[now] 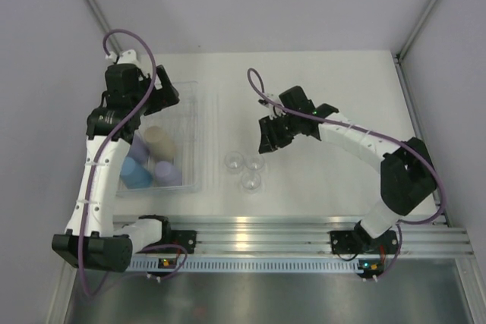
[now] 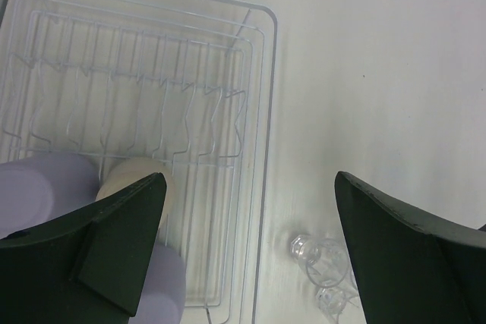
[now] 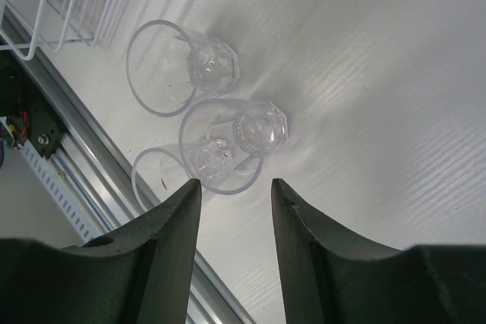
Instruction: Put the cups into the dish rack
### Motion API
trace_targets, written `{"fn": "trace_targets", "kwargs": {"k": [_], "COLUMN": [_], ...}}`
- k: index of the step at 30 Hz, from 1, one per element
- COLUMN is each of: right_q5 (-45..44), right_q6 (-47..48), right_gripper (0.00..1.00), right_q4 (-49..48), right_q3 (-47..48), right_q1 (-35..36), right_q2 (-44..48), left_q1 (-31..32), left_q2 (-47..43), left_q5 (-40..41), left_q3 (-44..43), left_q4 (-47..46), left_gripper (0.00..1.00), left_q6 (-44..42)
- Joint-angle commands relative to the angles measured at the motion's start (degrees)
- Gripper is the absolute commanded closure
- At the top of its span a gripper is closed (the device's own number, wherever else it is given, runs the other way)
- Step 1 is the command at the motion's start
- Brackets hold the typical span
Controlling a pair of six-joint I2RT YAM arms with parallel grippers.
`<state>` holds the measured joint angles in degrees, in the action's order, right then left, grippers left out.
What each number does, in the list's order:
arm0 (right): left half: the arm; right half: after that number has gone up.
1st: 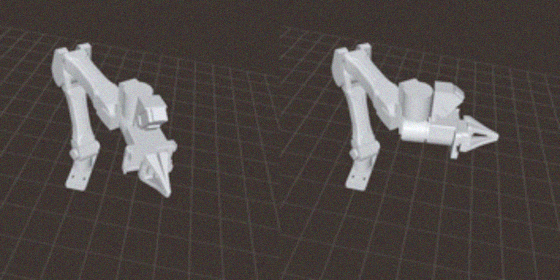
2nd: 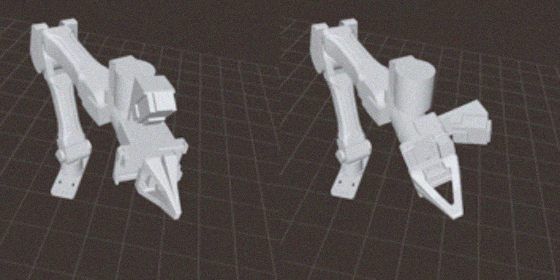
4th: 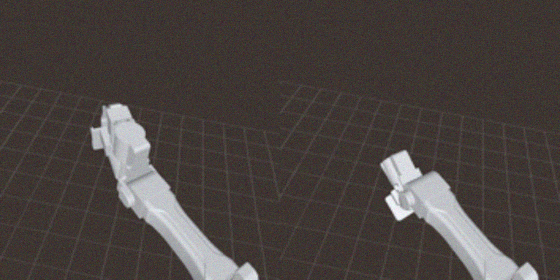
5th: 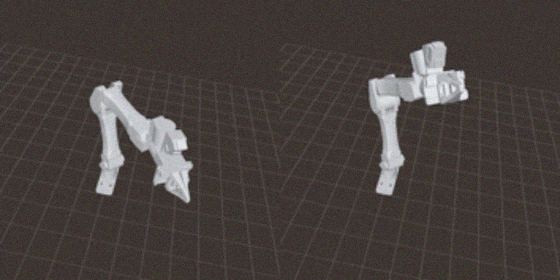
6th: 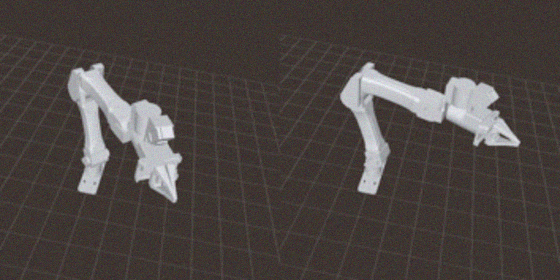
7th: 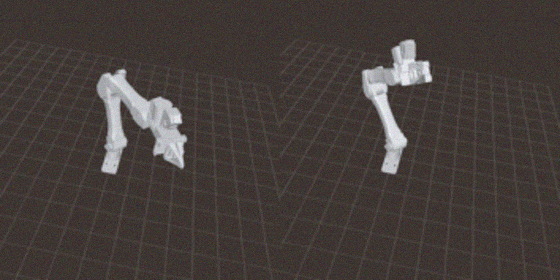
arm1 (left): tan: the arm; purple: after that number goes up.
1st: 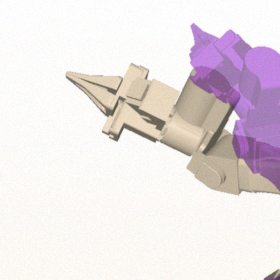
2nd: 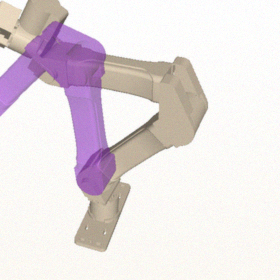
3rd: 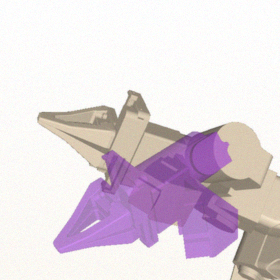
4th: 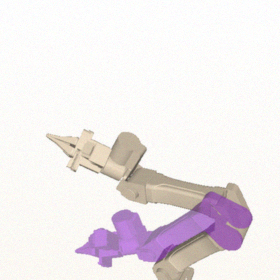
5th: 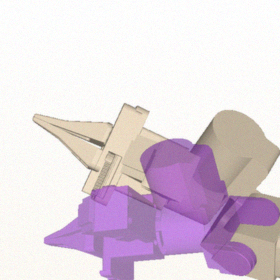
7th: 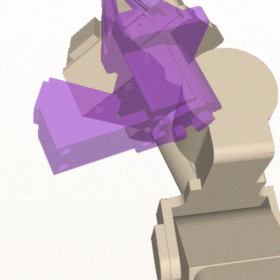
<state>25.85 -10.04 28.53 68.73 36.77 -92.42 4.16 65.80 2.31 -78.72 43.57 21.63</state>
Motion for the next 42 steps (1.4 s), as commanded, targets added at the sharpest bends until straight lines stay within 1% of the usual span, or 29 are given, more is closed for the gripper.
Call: {"fn": "trace_targets", "kwargs": {"k": [1, 11, 18, 22, 24, 25, 26, 28, 30, 31, 32, 39, 42], "right_q5": [-4.0, -5.7, -7.7, -7.7, -8.0, -8.2, -8.3, -8.4, -8.9, -9.1, -9.2, -13.7, -13.9], "right_q6": [1.6, 3.4, 4.9, 5.1, 5.4, 5.5, 5.7, 6.0, 6.4, 6.4, 6.5, 7.1, 6.6], "right_gripper": [0.57, 0.59, 0.59, 0.64, 0.71, 0.76, 0.8, 0.86, 0.9, 0.97, 1.0, 1.0, 1.0], "right_q4": [1.6, 1.6, 2.1, 2.4, 2.8, 2.9, 3.1, 3.5, 4.2, 4.3, 4.4, 8.5, 10.0], "right_q3": [3.0, 5.4, 7.0, 7.6, 7.9, 7.9, 7.9, 7.9, 7.9, 7.8, 7.6, 8.2, 9.0], "right_q1": [2.1, 3.7, 4.2, 4.4, 4.6, 4.6, 4.9, 5.0, 5.1, 5.1, 5.1, 5.0, 3.0], "right_q2": [-1.4, -7.0, -9.7, -11.2, -11.6, -11.9, -11.9, -12.2, -12.3, -12.3, -12.2, -10.4, -8.9], "left_q1": [0.1, 0.1, 0.1, 0.1, 0.1, 0.1, 0.1, 0.1, 0.1, 0.1, 0.1, 0.1, 0.1], "left_q2": [-0.5, -3.7, -3.8, -3.7, -3.6, -3.6, -3.6, -3.6, -3.6, -3.6, -3.6, -2.7, -2.2], "left_q5": [-1.7, -0.6, -0.8, -0.8, -0.8, -0.8, -0.7, -0.7, -0.9, -1.1, -1.0, -0.8, -1.9], "left_q3": [0.5, 1.8, 1.8, 1.7, 1.7, 1.8, 1.9, 2.2, 2.4, 2.6, 2.7, 3.1, 3.7], "left_q4": [-3.7, -3.8, -3.8, -3.9, -3.8, -3.8, -3.9, -4.0, -4.4, -4.5, -4.5, -5.6, -6.7], "left_gripper": [0.02, 0.02, 0.02, 0.02, 0.02, 0.02, 0.02, 0.02, 0.02, 0.02, 0.02, 0.02, 0.02], "left_q6": [-1.2, -1.7, -1.8, -1.9, -1.9, -2.0, -1.9, -1.9, -1.9, -1.9, -1.9, -1.8, -1.2]}}
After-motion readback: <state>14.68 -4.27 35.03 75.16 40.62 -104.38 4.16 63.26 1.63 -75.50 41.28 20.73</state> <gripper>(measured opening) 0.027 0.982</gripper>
